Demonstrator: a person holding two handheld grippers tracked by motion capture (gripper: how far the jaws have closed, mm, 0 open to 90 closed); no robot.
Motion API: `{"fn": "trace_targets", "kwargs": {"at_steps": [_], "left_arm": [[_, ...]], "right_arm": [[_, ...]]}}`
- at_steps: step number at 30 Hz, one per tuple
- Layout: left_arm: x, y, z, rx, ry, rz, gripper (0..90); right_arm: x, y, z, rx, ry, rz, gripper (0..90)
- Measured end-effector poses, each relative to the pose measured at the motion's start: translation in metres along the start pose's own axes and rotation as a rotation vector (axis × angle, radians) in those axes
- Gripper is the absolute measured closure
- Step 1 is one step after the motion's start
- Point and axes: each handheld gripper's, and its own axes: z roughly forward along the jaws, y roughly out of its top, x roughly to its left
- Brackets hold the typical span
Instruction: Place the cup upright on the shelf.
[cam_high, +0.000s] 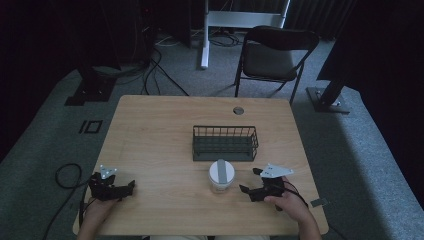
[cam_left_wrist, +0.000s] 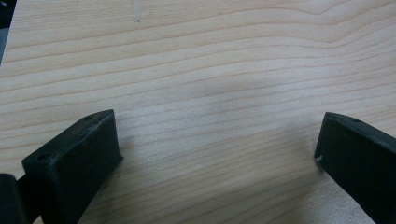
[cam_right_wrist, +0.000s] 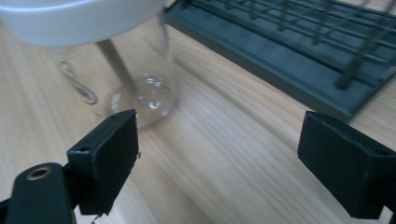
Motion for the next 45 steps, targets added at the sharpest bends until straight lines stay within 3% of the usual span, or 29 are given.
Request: {"fn": "trace_targets", "kwargs": {"at_steps": [13, 29, 37, 45], "left_arm": [[0.000, 0.000, 0.000, 0.000, 0.000, 0.000, 0.1], [0.000, 0.000, 0.000, 0.000, 0.000, 0.000, 0.2], [0.000, 0.000, 0.000, 0.000, 0.000, 0.000, 0.1], [0.000, 0.000, 0.000, 0.000, 0.000, 0.000, 0.1]], "right_arm": [[0.019, 0.001, 0.014, 0.012, 0.089, -0.060, 12.0], [0.033, 0.006, 0.026, -0.068, 0.142, -0.032, 12.0], [0.040, 0.008, 0.034, -0.099, 0.138, -0.037, 12.0], [0.045, 0.011, 0.041, -0.135, 0.121, -0.010, 12.0]]}}
